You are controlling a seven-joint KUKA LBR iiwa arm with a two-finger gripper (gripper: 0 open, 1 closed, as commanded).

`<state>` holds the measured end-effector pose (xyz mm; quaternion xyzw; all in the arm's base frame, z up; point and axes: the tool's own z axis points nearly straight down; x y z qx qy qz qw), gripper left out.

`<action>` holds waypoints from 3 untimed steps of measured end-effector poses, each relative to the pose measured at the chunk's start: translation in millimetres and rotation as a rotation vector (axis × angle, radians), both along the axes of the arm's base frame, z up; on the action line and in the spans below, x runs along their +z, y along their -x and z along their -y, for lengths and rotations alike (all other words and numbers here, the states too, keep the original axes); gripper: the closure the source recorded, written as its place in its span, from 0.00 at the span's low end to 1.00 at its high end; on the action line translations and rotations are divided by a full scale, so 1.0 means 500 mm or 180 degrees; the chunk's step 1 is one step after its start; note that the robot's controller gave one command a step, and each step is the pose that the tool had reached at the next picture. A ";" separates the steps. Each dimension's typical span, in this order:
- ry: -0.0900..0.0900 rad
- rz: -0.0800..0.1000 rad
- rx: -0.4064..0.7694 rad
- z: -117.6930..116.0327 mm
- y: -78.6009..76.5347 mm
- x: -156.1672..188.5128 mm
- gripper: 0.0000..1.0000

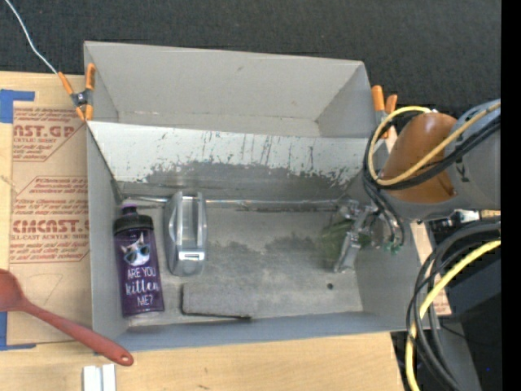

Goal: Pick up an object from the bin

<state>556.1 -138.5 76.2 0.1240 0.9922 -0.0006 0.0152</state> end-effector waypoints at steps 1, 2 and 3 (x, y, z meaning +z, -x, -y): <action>0.0000 0.0001 0.0000 0.000 0.000 0.000 1.00; 0.0000 0.0002 0.0001 0.000 0.000 0.000 1.00; 0.0000 0.0002 0.0001 0.000 0.000 0.000 1.00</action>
Offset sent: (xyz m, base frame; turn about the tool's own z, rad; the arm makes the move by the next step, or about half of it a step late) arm 0.0000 0.0000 0.0000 0.0000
